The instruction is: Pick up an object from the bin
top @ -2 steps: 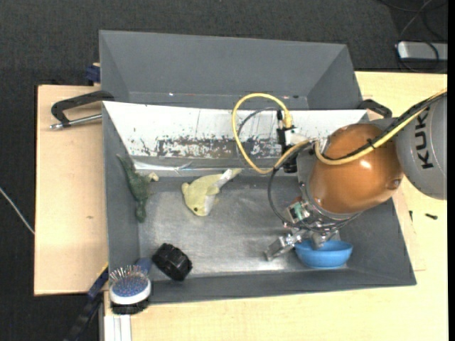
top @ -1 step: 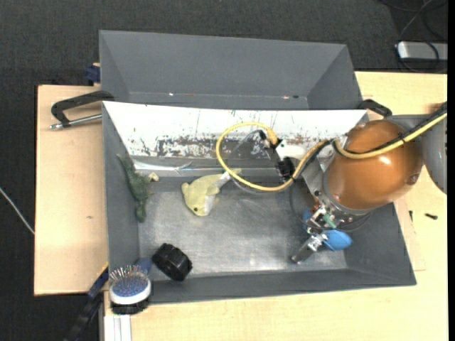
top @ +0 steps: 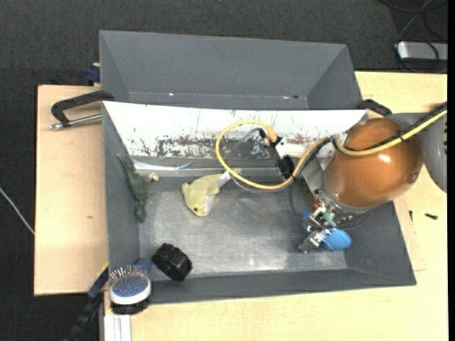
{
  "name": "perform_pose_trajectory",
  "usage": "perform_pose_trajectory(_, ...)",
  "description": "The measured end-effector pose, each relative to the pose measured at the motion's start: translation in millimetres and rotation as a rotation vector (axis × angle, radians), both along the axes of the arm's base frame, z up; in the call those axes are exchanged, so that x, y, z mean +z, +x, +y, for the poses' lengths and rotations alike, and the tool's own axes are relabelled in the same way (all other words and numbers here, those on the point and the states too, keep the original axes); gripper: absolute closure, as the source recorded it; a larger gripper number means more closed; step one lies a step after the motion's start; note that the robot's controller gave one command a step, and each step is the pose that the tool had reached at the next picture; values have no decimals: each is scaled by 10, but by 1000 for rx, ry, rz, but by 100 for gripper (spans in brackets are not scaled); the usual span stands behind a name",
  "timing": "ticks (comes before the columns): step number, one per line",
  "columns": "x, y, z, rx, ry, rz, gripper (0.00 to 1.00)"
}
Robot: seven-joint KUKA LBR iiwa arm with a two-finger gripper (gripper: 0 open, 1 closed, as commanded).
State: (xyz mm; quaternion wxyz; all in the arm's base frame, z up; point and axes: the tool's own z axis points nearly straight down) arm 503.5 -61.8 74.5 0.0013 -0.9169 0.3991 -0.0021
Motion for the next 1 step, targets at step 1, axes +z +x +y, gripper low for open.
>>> perform_pose_trajectory(1,1227,130,-96,-99,1,-5,100)
